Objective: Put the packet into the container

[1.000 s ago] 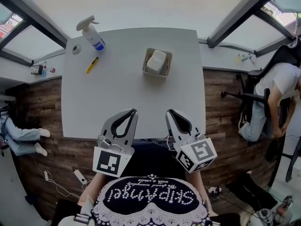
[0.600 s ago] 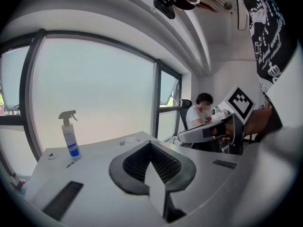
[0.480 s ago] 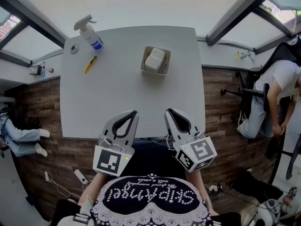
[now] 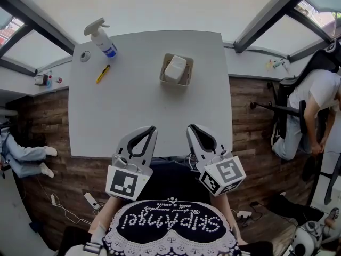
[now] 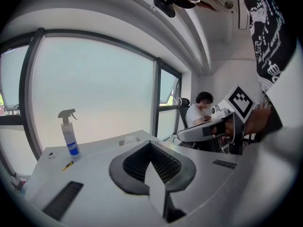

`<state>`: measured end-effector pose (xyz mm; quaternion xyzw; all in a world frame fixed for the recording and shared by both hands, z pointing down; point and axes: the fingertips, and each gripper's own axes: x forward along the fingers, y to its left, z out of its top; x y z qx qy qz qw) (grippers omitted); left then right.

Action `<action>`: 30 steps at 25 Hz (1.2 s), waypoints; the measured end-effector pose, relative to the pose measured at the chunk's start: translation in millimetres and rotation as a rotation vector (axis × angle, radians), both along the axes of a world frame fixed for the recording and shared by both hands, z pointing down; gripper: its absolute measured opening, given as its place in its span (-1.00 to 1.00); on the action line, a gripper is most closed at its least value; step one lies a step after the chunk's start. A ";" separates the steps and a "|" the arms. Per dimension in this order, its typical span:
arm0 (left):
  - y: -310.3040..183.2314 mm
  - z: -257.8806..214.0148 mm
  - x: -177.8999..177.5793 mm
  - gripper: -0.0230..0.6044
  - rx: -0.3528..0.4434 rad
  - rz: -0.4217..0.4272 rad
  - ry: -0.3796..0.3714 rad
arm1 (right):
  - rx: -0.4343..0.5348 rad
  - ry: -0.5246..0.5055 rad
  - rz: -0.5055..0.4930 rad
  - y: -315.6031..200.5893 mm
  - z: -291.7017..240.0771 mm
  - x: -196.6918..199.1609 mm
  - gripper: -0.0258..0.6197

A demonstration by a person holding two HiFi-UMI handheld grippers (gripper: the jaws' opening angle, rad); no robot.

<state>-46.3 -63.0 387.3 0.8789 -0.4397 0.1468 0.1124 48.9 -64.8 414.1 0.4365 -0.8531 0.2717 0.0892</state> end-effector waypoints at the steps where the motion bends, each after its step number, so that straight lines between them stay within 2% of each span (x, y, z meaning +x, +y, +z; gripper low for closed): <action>1: 0.0 0.3 0.2 -0.90 -0.001 0.001 0.000 | 0.000 -0.001 -0.002 0.2 0.1 -0.5 -0.83; 30: -2.2 -1.1 -5.2 -0.90 0.005 -0.016 0.004 | -0.003 -0.004 -0.045 6.8 -0.6 -8.6 -0.86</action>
